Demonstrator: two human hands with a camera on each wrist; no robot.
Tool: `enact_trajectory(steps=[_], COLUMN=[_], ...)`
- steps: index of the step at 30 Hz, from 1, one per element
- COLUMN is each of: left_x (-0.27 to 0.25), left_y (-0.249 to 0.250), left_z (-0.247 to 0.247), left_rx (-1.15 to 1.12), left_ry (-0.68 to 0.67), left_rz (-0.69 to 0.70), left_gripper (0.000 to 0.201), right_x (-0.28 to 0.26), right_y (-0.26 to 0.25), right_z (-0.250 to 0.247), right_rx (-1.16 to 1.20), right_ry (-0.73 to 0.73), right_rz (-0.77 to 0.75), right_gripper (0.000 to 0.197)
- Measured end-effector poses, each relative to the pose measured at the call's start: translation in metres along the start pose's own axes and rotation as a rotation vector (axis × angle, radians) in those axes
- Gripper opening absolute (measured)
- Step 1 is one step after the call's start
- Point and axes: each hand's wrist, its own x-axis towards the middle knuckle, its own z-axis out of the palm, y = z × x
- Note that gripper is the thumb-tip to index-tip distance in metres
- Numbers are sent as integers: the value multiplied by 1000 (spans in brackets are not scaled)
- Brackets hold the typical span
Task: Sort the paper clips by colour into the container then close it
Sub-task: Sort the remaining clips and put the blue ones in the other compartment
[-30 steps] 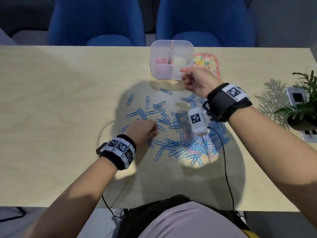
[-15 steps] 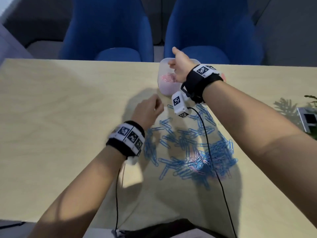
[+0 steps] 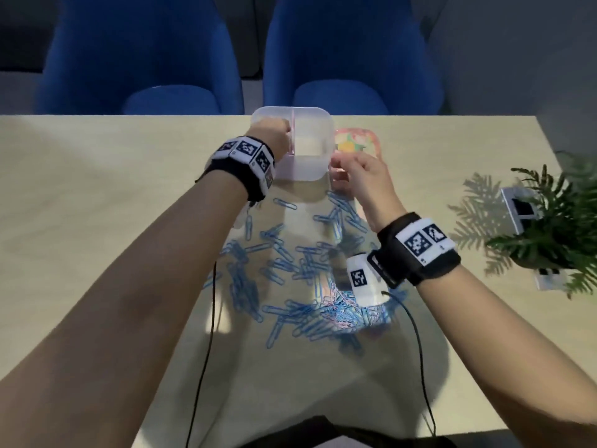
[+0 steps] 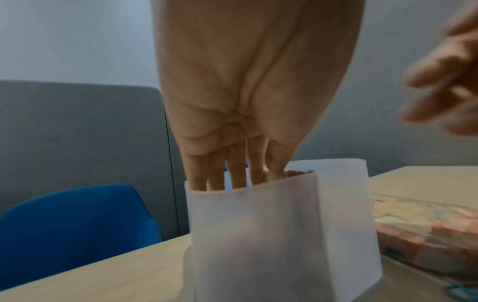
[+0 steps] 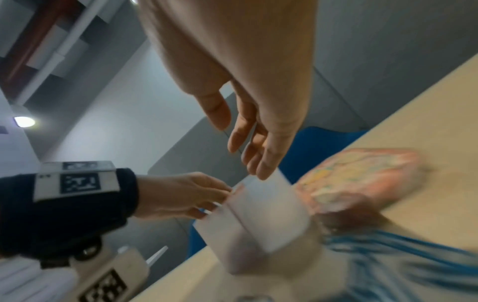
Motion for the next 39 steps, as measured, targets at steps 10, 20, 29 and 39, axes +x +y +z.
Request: enact_trajectory(steps=[10,20,29,39], left_x=[-51,-62,-95,-100], left_y=[-64,-51,-59,-59], left_z=[42,72,79,86], left_rx=[-198,-152,-117,-22], left_ry=[194,1,74,19], left_rz=[-395,-308,-270,-334], left_gripper=[25,21,24,35], right_x=[-58,-104,-89,-89], right_y=[96,94,100,99], right_z=[-59,-32,-31,-36], right_rx=[-554,-993,-540,-443], right_ry=[-27,-224,-84,-132], right_rz=[69,69,58,222], right_gripper=[31,24,14,17])
